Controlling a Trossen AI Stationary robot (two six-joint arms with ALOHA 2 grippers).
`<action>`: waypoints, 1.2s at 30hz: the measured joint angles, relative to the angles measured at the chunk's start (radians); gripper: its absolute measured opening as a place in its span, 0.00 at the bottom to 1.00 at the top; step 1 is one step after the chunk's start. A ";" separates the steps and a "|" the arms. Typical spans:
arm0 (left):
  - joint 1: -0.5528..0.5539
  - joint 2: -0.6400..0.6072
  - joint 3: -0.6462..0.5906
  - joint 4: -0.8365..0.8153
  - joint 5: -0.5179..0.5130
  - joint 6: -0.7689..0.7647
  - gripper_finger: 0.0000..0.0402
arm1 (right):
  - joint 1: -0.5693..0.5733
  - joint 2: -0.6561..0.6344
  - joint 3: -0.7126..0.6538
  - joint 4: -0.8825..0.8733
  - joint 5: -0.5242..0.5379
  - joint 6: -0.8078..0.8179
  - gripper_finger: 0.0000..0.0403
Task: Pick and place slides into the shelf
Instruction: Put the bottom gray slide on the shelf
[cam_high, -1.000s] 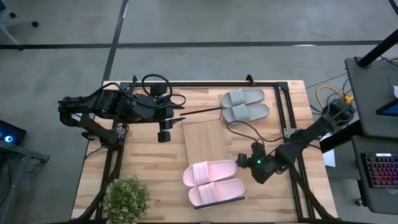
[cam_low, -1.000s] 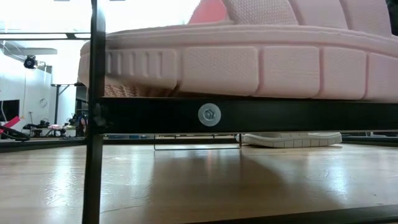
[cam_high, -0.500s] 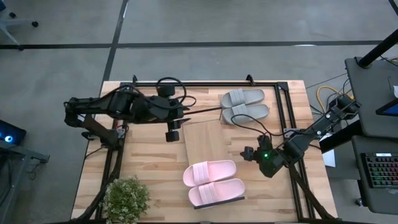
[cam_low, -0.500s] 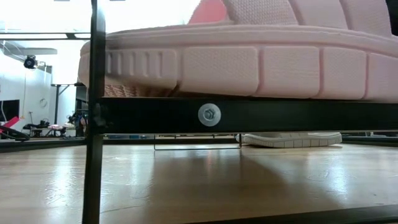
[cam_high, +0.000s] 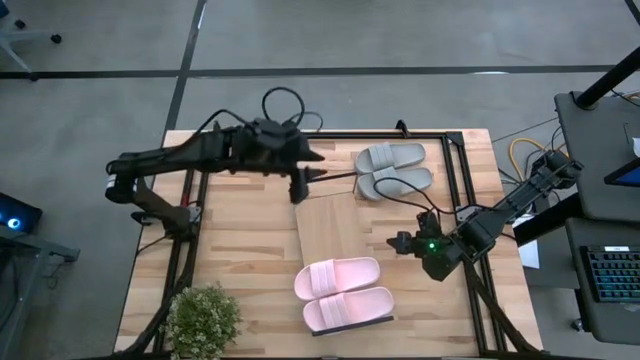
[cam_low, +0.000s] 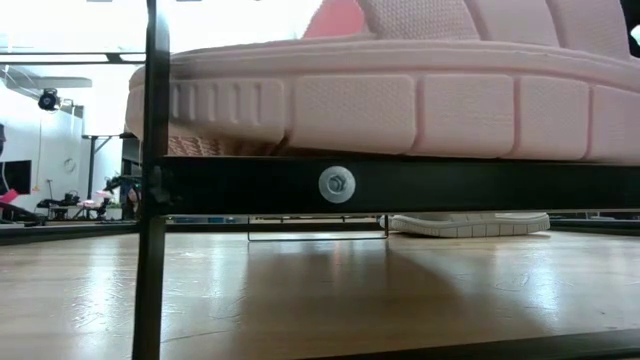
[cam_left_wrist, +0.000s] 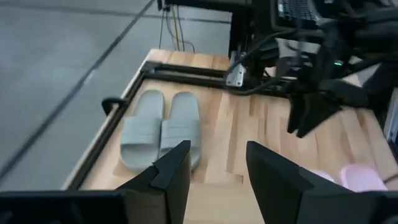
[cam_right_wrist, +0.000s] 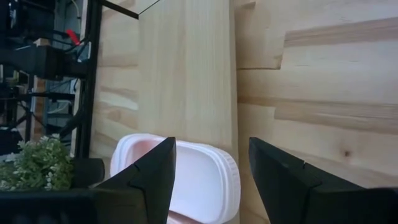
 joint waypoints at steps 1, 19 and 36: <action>0.021 0.002 -0.015 0.014 0.022 -0.025 0.35 | 0.000 0.000 0.000 0.004 0.000 -0.002 0.48; 0.239 0.008 -0.374 0.618 0.367 -0.480 0.35 | 0.000 0.000 0.011 0.061 0.019 -0.039 0.47; 0.293 0.016 -0.525 0.814 0.419 -0.615 0.35 | -0.005 0.000 0.029 0.055 0.088 -0.053 0.47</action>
